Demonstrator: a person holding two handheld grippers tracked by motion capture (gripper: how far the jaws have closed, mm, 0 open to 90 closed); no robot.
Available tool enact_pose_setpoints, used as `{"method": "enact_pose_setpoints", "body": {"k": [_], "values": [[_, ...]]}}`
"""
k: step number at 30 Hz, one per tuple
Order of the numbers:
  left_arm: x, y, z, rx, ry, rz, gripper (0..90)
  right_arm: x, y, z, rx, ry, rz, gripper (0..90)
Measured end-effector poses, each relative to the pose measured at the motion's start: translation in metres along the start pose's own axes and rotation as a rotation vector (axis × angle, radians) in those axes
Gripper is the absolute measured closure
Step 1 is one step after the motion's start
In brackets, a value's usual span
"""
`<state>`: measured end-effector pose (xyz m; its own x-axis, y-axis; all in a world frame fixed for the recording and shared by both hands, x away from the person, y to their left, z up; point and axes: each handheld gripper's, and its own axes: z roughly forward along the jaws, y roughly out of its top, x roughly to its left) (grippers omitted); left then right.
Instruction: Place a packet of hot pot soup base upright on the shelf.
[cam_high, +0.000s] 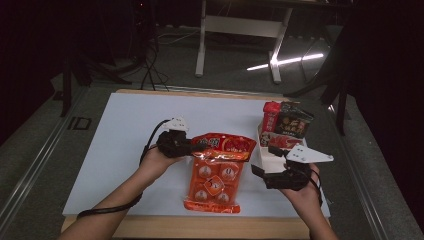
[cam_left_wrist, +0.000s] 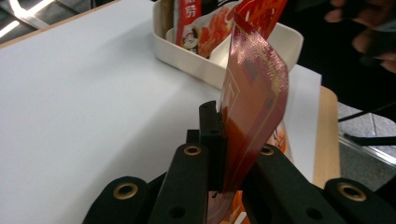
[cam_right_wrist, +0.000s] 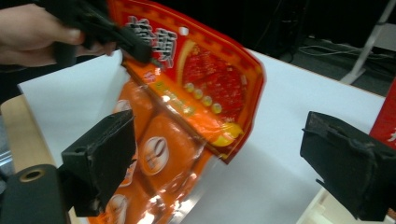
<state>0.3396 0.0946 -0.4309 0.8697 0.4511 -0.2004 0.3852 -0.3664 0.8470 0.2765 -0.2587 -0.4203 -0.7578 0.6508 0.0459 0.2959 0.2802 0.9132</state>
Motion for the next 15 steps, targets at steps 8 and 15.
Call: {"method": "enact_pose_setpoints", "body": {"k": [8, 15], "values": [[-0.012, 0.002, -0.007, -0.024, -0.033, 0.041, 89.8, -0.001, 0.004, 0.02, 0.045, 0.056, 0.011, 13.3], [-0.022, 0.002, -0.011, -0.042, -0.055, 0.057, 89.8, 0.001, 0.003, 0.034, 0.075, 0.114, 0.013, 22.0]]}}
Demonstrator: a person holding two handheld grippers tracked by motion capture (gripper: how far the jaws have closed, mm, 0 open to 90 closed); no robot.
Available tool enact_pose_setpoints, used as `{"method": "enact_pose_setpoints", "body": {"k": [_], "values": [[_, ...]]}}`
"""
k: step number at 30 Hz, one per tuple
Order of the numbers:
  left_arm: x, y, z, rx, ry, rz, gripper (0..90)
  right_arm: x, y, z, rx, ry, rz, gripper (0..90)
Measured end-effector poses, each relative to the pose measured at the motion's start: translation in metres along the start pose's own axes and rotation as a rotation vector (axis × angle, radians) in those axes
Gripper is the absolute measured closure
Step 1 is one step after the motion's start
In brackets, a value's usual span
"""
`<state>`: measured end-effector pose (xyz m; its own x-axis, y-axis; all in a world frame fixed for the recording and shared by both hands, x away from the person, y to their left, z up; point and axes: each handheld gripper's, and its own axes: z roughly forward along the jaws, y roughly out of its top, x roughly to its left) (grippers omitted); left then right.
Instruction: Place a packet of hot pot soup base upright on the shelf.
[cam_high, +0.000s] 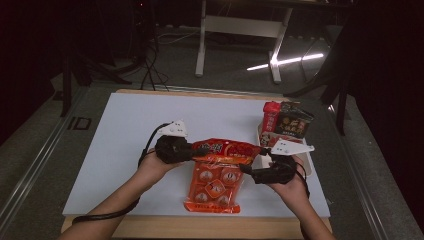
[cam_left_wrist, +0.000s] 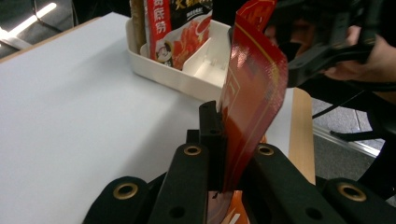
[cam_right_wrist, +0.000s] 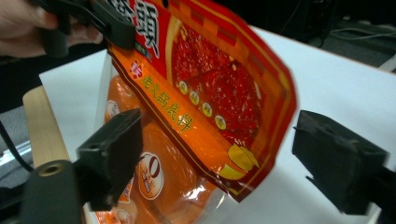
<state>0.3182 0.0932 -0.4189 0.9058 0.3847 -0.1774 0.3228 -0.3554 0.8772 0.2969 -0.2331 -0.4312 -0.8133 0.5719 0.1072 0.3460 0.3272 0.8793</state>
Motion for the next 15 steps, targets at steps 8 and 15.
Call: {"method": "enact_pose_setpoints", "body": {"k": [8, 15], "values": [[-0.009, 0.002, -0.002, -0.013, -0.015, 0.025, 89.8, 0.0, -0.002, 0.011, 0.019, 0.091, -0.021, 51.9], [-0.012, 0.002, -0.002, -0.017, -0.014, 0.033, 89.6, -0.006, -0.003, 0.012, 0.044, 0.201, 0.009, 71.3]]}}
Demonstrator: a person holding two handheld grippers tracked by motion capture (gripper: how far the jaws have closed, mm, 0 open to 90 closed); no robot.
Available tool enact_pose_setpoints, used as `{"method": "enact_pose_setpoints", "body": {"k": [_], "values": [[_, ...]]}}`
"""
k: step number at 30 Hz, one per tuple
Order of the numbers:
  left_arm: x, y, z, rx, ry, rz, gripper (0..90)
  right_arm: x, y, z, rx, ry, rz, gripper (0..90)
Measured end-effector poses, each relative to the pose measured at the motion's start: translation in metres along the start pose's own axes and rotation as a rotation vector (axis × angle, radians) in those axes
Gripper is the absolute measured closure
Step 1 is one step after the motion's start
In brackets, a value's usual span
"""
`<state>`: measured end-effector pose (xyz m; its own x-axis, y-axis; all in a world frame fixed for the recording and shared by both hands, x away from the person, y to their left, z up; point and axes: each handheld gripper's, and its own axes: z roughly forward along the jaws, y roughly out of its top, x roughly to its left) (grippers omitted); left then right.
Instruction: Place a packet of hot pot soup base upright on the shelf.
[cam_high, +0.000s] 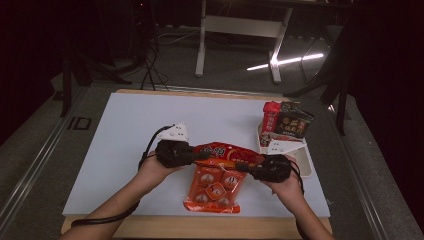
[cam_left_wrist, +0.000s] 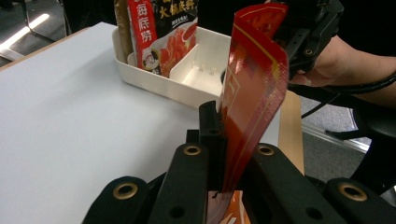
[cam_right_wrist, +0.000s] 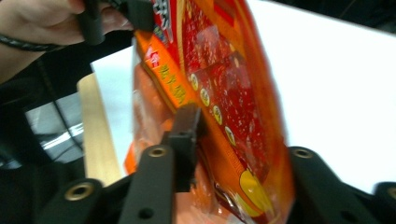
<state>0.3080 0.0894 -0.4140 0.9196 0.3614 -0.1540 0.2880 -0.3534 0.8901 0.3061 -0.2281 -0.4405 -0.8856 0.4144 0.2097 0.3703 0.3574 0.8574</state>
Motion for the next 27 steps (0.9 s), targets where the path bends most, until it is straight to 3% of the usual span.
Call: {"method": "enact_pose_setpoints", "body": {"k": [2, 5, 8, 10, 13, 14, 20, 22, 25, 27], "values": [[-0.001, 0.0, 0.0, 0.002, 0.004, -0.001, 89.5, 0.001, 0.001, 0.003, 0.029, 0.021, -0.013, 82.1], [-0.001, 0.0, -0.001, 0.002, -0.001, 0.001, 89.4, 0.005, 0.004, 0.003, 0.053, 0.019, -0.032, 88.1], [-0.002, 0.0, -0.003, 0.0, -0.005, 0.013, 89.2, 0.011, 0.009, 0.002, 0.071, 0.003, -0.058, 90.0], [-0.002, -0.001, -0.006, -0.008, -0.026, 0.002, 88.3, 0.015, 0.011, -0.001, 0.067, 0.008, -0.061, 90.0], [-0.006, -0.004, -0.01, -0.017, -0.025, -0.002, 84.8, 0.02, 0.014, -0.003, 0.07, 0.01, -0.068, 90.0], [-0.006, -0.005, -0.011, -0.022, -0.029, -0.003, 81.1, 0.026, 0.016, -0.005, 0.079, 0.008, -0.091, 90.0], [-0.008, -0.015, -0.021, -0.062, -0.073, -0.038, 57.4, 0.036, 0.023, -0.009, 0.064, 0.047, -0.105, 90.0], [-0.009, -0.018, -0.023, -0.071, -0.048, -0.023, 51.5, 0.039, 0.026, -0.01, 0.055, 0.06, -0.106, 90.0], [-0.007, -0.023, -0.025, -0.077, -0.037, -0.026, 44.9, 0.04, 0.029, -0.013, 0.048, 0.067, -0.104, 90.0], [-0.005, -0.027, -0.025, -0.085, -0.042, -0.038, 35.2, 0.044, 0.035, -0.019, 0.031, 0.072, -0.115, 90.0]]}}
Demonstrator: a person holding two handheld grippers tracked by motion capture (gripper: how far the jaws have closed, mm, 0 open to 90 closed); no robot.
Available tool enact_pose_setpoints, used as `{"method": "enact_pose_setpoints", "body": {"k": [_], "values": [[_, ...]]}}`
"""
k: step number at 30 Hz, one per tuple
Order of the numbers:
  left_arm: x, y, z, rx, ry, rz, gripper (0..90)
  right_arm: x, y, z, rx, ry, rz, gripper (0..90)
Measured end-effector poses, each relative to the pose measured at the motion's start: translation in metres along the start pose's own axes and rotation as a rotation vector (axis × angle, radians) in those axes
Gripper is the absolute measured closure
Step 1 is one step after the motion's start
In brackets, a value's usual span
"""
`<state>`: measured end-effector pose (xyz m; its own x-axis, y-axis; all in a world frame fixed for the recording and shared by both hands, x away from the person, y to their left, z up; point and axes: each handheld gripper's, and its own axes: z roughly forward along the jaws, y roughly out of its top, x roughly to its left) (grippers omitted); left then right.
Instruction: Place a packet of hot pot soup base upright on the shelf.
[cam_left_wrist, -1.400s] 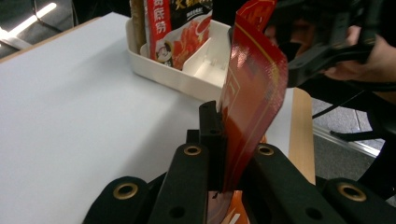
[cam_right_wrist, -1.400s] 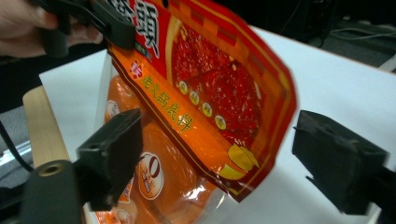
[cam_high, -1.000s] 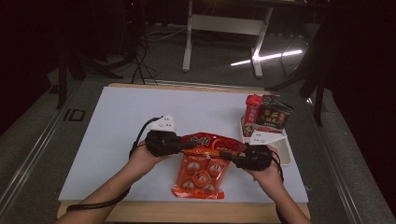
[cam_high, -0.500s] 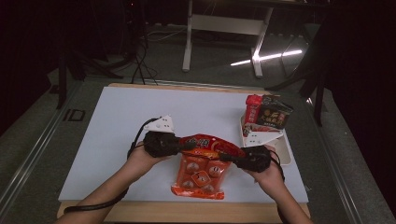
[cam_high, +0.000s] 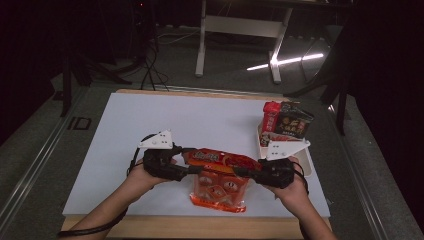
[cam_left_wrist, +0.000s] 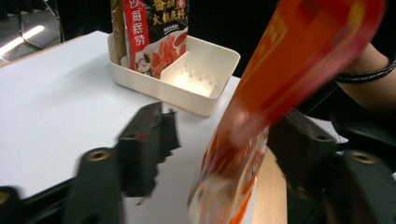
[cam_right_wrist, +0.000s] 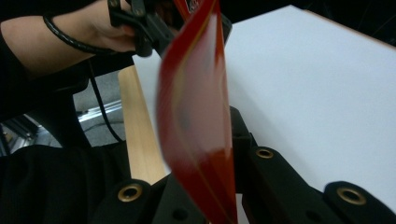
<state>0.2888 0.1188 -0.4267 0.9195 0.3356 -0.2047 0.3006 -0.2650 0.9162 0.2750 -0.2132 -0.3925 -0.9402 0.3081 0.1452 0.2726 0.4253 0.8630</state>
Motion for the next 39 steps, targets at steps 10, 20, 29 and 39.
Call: {"method": "enact_pose_setpoints", "body": {"k": [10, 20, 29, 39], "values": [[0.01, -0.027, 0.01, 0.064, 0.05, -0.067, 2.5, -0.007, 0.015, -0.021, -0.027, -0.057, -0.018, 90.0], [0.013, -0.059, -0.004, 0.079, 0.141, -0.133, 2.3, -0.024, 0.036, -0.055, -0.116, -0.119, -0.024, 90.0], [0.002, -0.088, -0.022, 0.102, 0.183, -0.158, 2.4, -0.04, 0.058, -0.094, -0.181, -0.19, -0.034, 90.0], [0.0, -0.098, -0.025, 0.104, 0.21, -0.164, 2.3, -0.06, 0.067, -0.144, -0.216, -0.291, -0.007, 90.0]]}}
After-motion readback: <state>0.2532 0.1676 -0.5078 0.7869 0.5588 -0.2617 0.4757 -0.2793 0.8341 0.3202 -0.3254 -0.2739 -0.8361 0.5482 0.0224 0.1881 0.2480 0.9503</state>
